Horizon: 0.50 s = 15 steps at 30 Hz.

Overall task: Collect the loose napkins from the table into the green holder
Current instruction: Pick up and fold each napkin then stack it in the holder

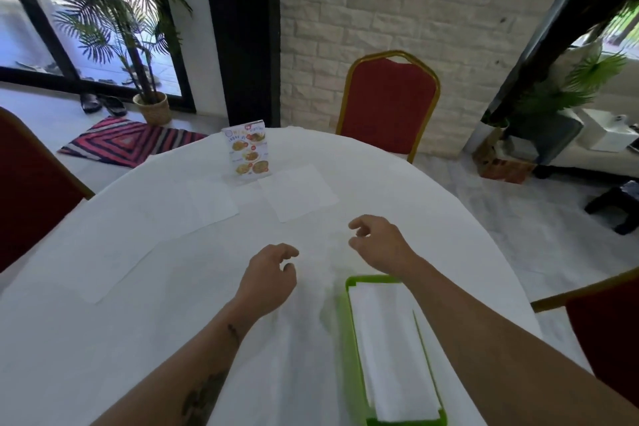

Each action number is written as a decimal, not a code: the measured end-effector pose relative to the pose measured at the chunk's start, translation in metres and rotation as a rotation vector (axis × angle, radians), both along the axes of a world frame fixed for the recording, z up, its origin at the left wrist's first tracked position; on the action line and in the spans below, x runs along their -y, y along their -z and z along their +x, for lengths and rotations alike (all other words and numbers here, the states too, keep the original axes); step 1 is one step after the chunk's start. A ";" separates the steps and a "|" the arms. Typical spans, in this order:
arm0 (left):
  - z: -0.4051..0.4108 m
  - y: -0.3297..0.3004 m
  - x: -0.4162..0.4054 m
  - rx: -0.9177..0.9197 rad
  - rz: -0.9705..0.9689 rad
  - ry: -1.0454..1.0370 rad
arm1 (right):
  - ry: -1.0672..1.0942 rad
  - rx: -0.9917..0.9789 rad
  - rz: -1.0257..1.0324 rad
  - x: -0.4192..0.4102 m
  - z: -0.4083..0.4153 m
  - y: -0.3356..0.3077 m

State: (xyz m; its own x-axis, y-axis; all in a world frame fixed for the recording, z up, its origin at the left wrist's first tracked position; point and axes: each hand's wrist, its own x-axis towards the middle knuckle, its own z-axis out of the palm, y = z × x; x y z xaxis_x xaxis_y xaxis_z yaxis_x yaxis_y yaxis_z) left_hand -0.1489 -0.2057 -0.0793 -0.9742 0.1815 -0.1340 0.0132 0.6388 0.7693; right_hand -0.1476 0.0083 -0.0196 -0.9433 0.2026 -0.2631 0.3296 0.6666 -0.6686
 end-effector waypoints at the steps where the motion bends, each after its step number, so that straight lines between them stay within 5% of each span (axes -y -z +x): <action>1: -0.014 0.002 0.000 0.005 -0.019 -0.011 | 0.027 0.016 -0.037 -0.002 -0.015 0.006; 10: -0.113 0.042 -0.006 -0.063 -0.353 0.063 | 0.092 0.185 0.028 -0.014 -0.123 0.067; 15: -0.116 0.082 -0.007 -0.240 -0.509 0.095 | 0.230 0.038 -0.077 -0.006 -0.159 0.087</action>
